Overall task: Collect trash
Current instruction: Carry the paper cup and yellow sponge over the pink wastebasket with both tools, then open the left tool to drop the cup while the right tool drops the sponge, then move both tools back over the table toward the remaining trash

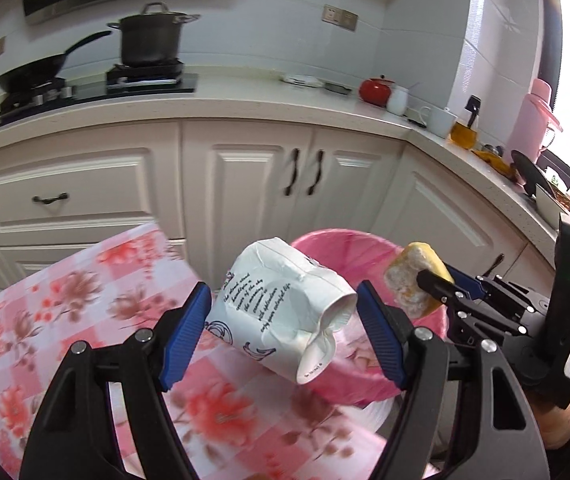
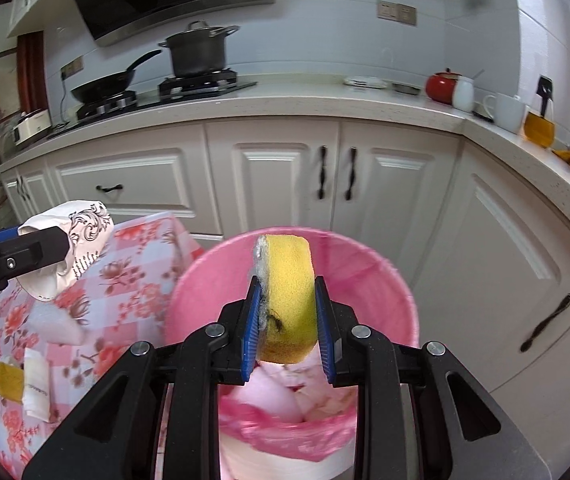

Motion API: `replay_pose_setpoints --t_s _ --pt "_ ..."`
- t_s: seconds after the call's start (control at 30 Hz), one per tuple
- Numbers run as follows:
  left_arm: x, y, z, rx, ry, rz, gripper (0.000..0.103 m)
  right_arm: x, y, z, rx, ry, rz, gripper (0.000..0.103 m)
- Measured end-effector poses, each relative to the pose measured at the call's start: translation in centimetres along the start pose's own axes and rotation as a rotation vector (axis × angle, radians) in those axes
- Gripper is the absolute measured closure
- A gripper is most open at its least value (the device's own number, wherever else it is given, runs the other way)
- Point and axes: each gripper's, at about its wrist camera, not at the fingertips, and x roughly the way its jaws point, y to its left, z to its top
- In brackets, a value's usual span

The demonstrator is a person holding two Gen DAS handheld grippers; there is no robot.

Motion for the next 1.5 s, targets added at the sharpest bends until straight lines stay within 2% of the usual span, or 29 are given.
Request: replay_pose_setpoints --t_s 0.43,0.53,0.57,0.6,0.67,0.73,0.93,1.23,1.37,1.5 --pt "4.9 -3.8 1.7 0.007 0.043 -0.063 0.03 0.5 -4.2 -0.1 0.061 -0.003 -0.025 0.077" --pt "5.7 -3.8 1.9 -0.014 0.054 -0.074 0.026 0.6 -4.7 -0.2 0.069 0.002 -0.033 0.075" --pt "5.9 -3.8 1.8 -0.017 0.056 -0.073 0.026 0.7 -4.8 -0.2 0.069 0.004 -0.034 0.073" --pt "6.0 -3.8 1.8 -0.018 0.057 -0.074 0.026 0.7 -4.9 -0.3 0.068 0.004 -0.037 0.062" --pt "6.1 -3.4 1.6 -0.026 0.06 -0.07 0.025 0.7 -5.0 -0.4 0.067 -0.003 -0.045 0.051" --pt "6.1 -3.1 1.4 -0.029 0.061 -0.066 0.025 0.7 -5.0 -0.5 0.067 -0.003 -0.045 0.051" --pt "4.7 -1.1 1.0 -0.05 0.049 -0.041 0.024 0.6 -4.7 -0.6 0.066 -0.002 -0.041 0.051" --pt "0.6 2.9 0.5 -0.058 0.012 0.018 0.024 0.0 -3.0 -1.2 0.058 -0.003 -0.026 0.051" --pt "-1.2 4.2 0.1 -0.055 -0.001 0.044 0.024 -0.3 -2.3 -1.4 0.058 -0.002 -0.014 0.045" --pt "-3.0 5.5 -0.7 -0.056 -0.011 0.067 0.024 -0.8 -1.1 -1.8 0.047 -0.002 0.01 0.043"
